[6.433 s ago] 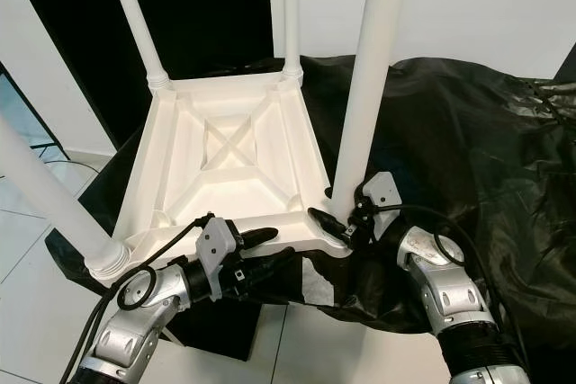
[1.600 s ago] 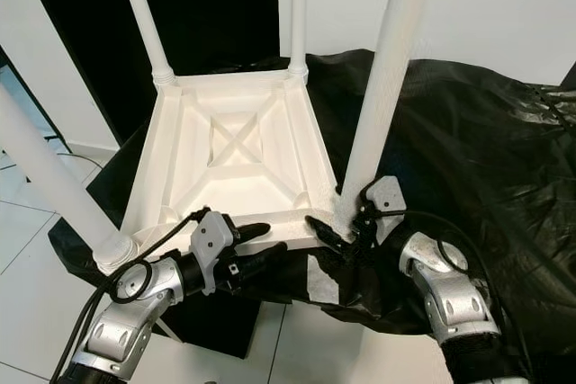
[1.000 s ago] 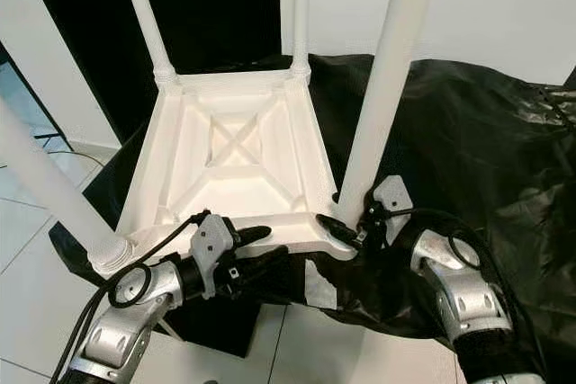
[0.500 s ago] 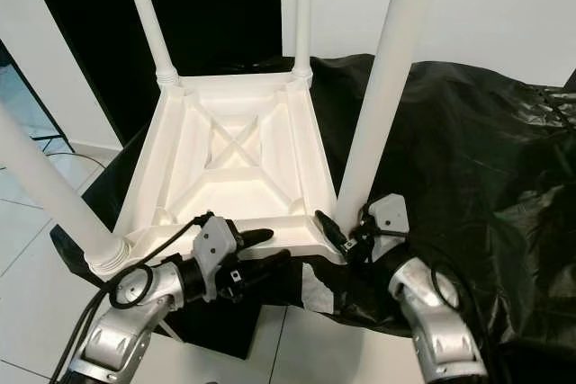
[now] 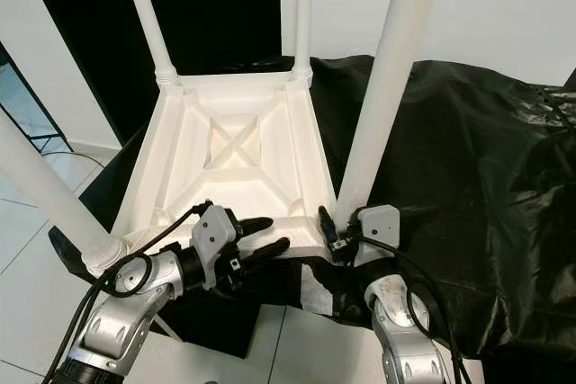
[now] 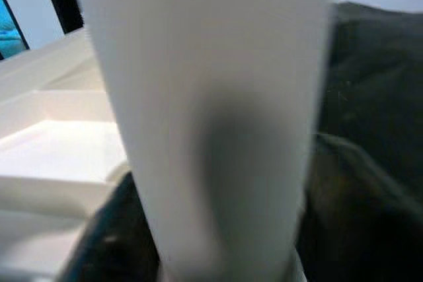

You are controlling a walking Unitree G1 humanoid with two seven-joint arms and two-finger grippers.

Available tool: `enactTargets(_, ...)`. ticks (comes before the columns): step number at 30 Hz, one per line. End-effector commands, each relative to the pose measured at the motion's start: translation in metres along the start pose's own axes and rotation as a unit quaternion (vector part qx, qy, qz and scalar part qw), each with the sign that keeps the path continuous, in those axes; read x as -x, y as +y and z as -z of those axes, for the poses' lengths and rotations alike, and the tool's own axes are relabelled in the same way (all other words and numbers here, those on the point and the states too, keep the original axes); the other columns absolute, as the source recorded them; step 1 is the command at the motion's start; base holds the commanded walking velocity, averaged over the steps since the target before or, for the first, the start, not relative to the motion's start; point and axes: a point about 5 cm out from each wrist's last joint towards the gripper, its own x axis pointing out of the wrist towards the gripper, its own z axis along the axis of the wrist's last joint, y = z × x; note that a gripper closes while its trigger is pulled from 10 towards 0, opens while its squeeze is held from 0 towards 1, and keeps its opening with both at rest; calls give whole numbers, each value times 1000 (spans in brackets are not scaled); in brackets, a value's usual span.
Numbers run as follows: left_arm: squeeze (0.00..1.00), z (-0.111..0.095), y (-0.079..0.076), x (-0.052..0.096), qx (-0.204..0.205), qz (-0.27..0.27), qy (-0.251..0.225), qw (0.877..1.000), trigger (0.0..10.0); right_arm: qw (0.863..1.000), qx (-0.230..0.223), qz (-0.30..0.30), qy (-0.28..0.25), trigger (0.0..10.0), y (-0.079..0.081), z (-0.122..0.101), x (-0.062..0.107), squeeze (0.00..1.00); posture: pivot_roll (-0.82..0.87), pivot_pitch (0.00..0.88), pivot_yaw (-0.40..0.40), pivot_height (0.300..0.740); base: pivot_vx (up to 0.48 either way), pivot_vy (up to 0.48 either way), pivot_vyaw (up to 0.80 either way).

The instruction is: Building children table

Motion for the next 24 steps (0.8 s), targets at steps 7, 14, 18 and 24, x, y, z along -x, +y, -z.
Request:
enactTargets(7, 0, 2, 1, 1, 4, 2, 9, 1000, 10000, 999, -9, -27, -17, 10000, -7, -12, 7, 1000, -66, 0, 1, 740, 0, 0, 0)
enactTargets(14, 0, 2, 5, 4, 0, 2, 10, 1000, 10000, 984, -11, -178, 5, 10000, -15, -16, 9, 0, -60, 0, 21, 740, 0, 0, 0)
enactTargets(18, 0, 2, 6, 5, -3, 7, 14, 1000, 10000, 972, 20, -234, 20, 10000, -27, -16, -4, 0, -47, 0, 22, 740, 0, 0, 0)
enactTargets(24, 0, 1, 10, 7, -9, 3, 17, 1000, 10000, 960, 38, -276, 34, 10000, -35, -15, -24, 0, -31, 0, 27, 740, 0, 0, 0)
